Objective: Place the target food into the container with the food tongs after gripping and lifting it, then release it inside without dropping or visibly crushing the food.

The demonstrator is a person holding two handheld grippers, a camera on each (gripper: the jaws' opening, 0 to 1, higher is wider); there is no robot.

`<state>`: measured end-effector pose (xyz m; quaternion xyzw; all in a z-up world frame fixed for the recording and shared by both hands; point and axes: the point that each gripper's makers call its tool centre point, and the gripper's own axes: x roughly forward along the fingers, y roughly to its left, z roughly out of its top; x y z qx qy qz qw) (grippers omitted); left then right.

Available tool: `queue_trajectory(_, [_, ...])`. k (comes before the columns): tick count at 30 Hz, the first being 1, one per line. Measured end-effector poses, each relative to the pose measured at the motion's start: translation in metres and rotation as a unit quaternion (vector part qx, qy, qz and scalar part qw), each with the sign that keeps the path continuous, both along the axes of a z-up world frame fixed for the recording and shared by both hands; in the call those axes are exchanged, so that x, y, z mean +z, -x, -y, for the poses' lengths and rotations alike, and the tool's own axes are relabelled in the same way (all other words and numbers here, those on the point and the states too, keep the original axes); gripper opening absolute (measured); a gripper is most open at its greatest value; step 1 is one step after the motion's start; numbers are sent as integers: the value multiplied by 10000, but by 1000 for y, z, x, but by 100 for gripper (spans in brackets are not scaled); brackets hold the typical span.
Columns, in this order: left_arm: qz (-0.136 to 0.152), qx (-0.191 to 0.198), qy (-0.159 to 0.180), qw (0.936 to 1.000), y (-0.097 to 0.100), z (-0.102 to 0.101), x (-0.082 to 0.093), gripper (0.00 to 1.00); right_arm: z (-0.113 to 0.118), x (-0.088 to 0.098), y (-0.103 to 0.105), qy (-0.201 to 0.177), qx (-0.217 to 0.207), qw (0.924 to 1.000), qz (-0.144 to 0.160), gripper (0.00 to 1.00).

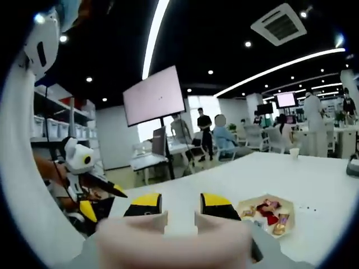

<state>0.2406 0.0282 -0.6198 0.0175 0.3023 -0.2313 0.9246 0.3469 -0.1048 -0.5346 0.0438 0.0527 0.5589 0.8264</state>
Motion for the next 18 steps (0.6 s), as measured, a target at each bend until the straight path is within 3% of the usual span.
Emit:
queue_trajectory(9, [-23, -213, -66, 9997, -2, 8, 0, 83, 2, -5, 12, 124, 103, 9999, 44, 26])
queue_trajectory(18, [-77, -252, -119, 9996, 1, 6, -1, 83, 13, -26, 19, 438, 41, 9990, -63, 26])
